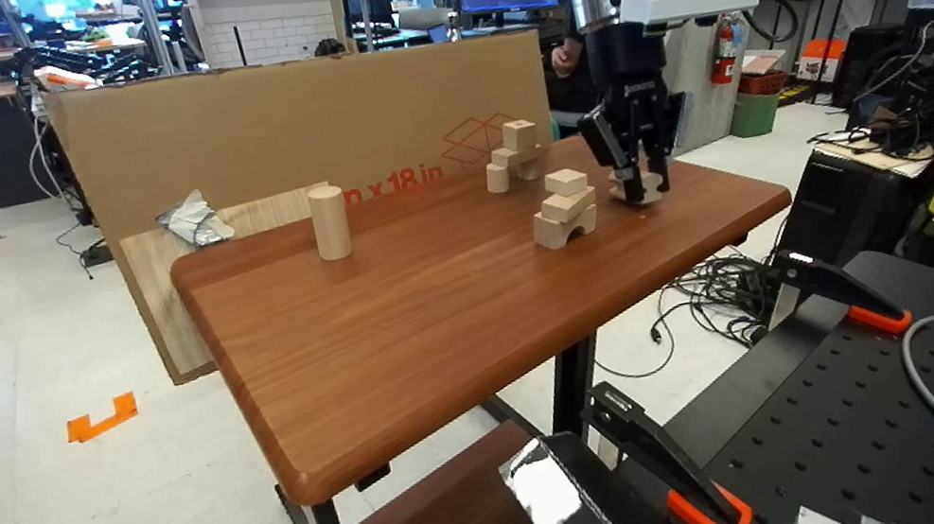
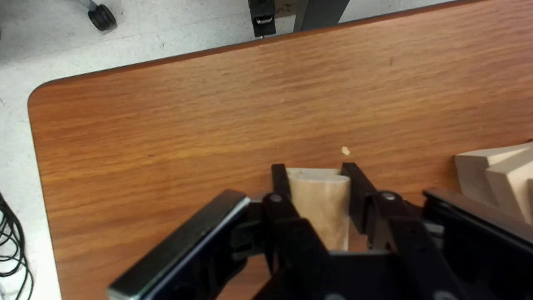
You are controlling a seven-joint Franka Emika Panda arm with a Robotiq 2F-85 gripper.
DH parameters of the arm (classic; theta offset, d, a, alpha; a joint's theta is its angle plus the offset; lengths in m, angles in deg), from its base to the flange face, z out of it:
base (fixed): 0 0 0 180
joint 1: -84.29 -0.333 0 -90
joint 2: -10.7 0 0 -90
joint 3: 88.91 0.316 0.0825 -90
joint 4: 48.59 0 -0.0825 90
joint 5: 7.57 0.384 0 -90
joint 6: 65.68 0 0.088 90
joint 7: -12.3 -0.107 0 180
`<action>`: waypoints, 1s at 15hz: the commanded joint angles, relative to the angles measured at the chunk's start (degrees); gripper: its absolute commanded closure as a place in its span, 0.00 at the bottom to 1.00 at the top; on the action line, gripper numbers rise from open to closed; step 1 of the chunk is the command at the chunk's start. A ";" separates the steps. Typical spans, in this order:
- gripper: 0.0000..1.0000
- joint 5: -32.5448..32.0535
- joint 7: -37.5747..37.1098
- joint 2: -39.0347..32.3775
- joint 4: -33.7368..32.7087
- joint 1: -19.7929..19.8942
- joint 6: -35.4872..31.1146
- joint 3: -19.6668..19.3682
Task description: Remove the two blocks from the stacked blocks
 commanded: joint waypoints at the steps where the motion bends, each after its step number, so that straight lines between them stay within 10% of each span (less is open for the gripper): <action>1: 0.89 0.21 -0.16 -3.84 -3.21 0.48 -0.03 0.11; 2: 0.49 -0.17 -0.35 -3.65 -3.24 0.29 0.26 -0.06; 8: 0.01 -1.08 0.91 3.60 3.01 0.06 -0.14 -0.23; 15: 0.00 -3.88 1.43 25.77 15.99 -1.08 -0.83 -0.09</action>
